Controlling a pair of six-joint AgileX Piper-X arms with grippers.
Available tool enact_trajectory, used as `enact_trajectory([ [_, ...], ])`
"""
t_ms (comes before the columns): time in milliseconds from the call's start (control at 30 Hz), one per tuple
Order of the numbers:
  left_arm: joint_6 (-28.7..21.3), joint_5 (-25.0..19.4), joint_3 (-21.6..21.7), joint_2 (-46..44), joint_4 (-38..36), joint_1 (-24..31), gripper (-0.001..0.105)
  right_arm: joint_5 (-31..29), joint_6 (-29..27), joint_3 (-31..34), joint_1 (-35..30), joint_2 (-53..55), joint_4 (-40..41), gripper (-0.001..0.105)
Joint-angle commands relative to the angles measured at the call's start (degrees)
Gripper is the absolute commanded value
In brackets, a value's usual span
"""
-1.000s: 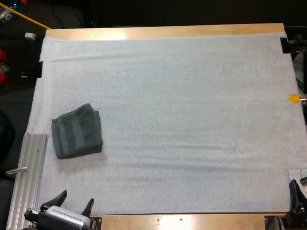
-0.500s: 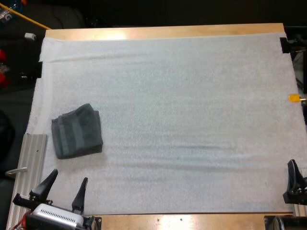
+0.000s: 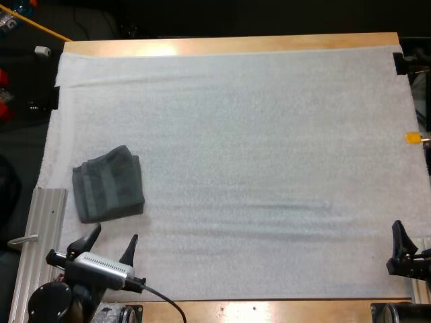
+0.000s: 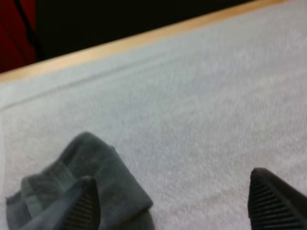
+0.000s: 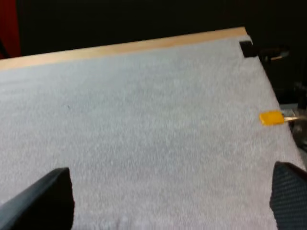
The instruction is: Pick towel from pile, fold and stack
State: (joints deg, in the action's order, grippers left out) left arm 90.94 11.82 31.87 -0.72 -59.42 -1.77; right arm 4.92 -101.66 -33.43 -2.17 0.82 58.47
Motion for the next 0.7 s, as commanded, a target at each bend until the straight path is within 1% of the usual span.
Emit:
enact_trajectory([
  [0,0.0,-0.5,-0.6,-7.7,0.5,0.0,0.062,0.1,-0.2,0.5,-0.2,2.2,0.2,0.081],
  [100,0.2,-0.5,-2.0,-7.7,0.3,0.0,0.062,0.1,-0.2,2.4,-0.2,2.2,0.7,0.081],
  [200,0.3,-0.5,-2.0,-7.7,0.4,0.0,0.062,0.1,0.3,3.8,-0.2,2.2,-0.4,0.081],
  [667,0.3,-0.5,-2.0,-7.7,0.4,0.0,0.062,0.1,0.3,3.8,-0.2,2.1,-0.4,0.081],
])
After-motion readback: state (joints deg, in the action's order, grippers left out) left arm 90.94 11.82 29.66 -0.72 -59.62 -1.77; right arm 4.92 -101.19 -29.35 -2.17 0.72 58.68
